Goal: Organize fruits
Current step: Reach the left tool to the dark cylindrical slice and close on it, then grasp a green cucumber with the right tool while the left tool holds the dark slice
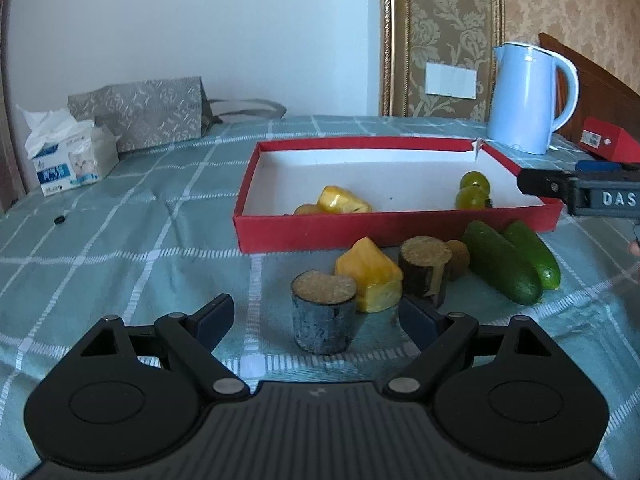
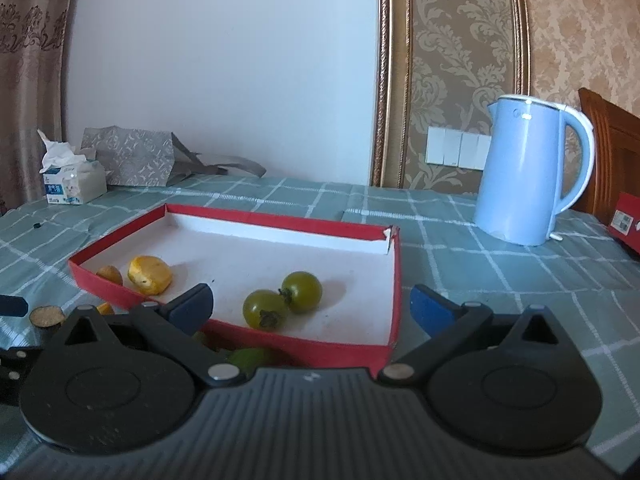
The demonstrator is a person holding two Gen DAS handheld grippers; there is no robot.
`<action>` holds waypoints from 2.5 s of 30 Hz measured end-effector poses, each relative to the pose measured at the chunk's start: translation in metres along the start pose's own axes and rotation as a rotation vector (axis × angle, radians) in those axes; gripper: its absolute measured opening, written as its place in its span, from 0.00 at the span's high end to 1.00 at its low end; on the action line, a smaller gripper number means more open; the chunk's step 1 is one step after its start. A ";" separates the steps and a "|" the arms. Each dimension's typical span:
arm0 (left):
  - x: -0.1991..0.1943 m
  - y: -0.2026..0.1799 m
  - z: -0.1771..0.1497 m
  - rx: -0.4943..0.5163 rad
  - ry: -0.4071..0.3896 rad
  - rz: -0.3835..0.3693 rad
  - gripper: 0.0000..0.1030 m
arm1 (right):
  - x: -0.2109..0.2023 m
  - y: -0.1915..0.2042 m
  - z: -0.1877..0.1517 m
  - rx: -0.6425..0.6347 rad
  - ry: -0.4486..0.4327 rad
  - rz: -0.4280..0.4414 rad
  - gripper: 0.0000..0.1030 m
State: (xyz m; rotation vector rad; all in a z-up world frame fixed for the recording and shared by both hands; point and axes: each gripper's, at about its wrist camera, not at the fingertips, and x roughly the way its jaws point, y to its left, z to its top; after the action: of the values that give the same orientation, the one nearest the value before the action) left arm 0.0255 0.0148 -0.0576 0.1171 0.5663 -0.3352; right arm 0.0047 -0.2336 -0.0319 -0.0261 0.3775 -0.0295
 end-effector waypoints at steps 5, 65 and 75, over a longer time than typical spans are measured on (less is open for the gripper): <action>0.005 0.005 0.000 -0.027 0.026 -0.003 0.13 | 0.002 0.004 -0.001 -0.013 0.011 0.002 0.00; 0.001 -0.003 0.000 0.053 0.000 -0.059 0.68 | -0.007 -0.011 -0.020 0.091 0.151 0.013 0.30; 0.004 0.000 0.000 0.075 0.004 -0.081 0.65 | -0.014 0.007 -0.019 0.039 0.161 0.010 0.31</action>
State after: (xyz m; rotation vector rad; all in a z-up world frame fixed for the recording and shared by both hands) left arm 0.0285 0.0138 -0.0592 0.1677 0.5631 -0.4358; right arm -0.0155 -0.2263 -0.0449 0.0169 0.5381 -0.0296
